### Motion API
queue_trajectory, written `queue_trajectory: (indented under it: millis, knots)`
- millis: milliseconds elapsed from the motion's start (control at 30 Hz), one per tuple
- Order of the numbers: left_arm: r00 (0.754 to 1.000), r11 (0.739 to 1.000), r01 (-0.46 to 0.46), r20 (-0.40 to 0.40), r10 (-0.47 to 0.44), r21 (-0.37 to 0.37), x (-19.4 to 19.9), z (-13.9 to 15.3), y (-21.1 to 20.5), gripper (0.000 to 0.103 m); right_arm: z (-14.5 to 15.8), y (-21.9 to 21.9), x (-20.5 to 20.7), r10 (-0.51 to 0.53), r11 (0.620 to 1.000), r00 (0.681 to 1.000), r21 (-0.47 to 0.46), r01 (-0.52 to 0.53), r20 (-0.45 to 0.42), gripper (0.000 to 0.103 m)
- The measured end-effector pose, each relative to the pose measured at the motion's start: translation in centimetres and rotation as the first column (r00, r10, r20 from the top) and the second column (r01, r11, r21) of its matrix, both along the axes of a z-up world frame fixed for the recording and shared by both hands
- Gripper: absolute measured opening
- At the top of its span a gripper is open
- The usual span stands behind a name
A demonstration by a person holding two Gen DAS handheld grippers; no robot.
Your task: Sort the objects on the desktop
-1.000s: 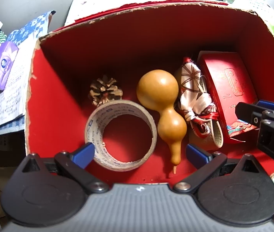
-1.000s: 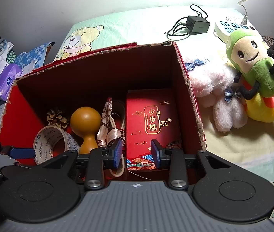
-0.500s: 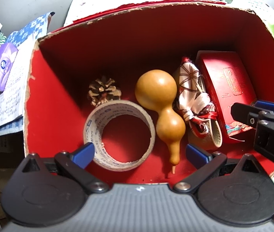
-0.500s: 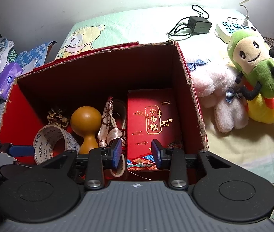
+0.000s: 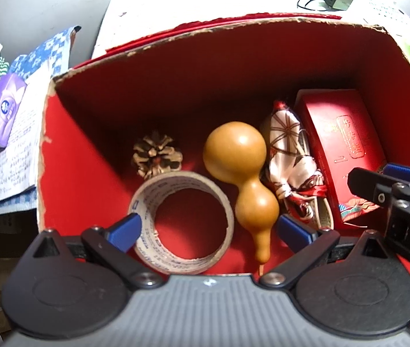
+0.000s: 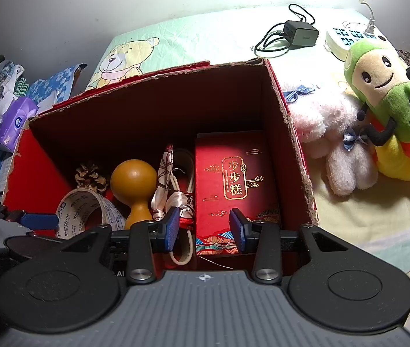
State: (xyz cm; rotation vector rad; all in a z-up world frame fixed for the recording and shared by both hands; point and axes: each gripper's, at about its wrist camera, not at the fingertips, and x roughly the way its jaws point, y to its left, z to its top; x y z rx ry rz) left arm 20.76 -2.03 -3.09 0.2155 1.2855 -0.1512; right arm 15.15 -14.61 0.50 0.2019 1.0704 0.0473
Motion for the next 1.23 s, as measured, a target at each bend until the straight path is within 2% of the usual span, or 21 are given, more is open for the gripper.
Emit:
queue_trajectory:
  millis: [533, 600, 867, 1000, 1100, 1167, 1233]
  knots:
    - [1.000, 1.000, 0.001, -0.012, -0.001, -0.011, 0.4, -0.3, 0.1, 0.100, 0.0, -0.1, 0.5, 0.004, 1.000, 1.000, 0.001, -0.004, 0.011, 0.040]
    - [1.000, 1.000, 0.005, -0.005, -0.006, -0.023, 0.4, -0.3, 0.2, 0.097, -0.1, -0.1, 0.5, 0.005, 1.000, 1.000, 0.000, -0.005, 0.009, 0.040]
    - [1.000, 1.000, 0.007, 0.029, -0.006, -0.026, 0.4, 0.0, 0.2, 0.097, -0.1, -0.3, 0.5, 0.000, 1.000, 1.000, 0.022, -0.001, 0.005, 0.040]
    - [0.999, 0.997, 0.009, 0.033, -0.007, -0.075, 0.4, 0.2, 0.3, 0.094, 0.0, -0.4, 0.5, -0.004, 0.999, 1.000, 0.036, 0.004, 0.007, 0.040]
    - [0.997, 0.999, 0.001, 0.082, 0.003, -0.052, 0.2, 0.8, 0.2, 0.091, 0.0, -0.6, 0.5, -0.013, 0.999, 1.000, 0.048, 0.012, 0.010, 0.040]
    - [0.994, 0.999, -0.003, 0.107, 0.006, -0.035, 0.1, 1.0, 0.1, 0.092, 0.1, -0.8, 0.6, -0.019, 0.998, 1.000, 0.062, 0.018, 0.012, 0.040]
    - [0.995, 0.999, -0.004, 0.097, 0.009, -0.049, 0.2, 1.1, 0.2, 0.096, 0.1, -0.9, 0.5, -0.022, 0.997, 1.000, 0.070, 0.021, 0.014, 0.040]
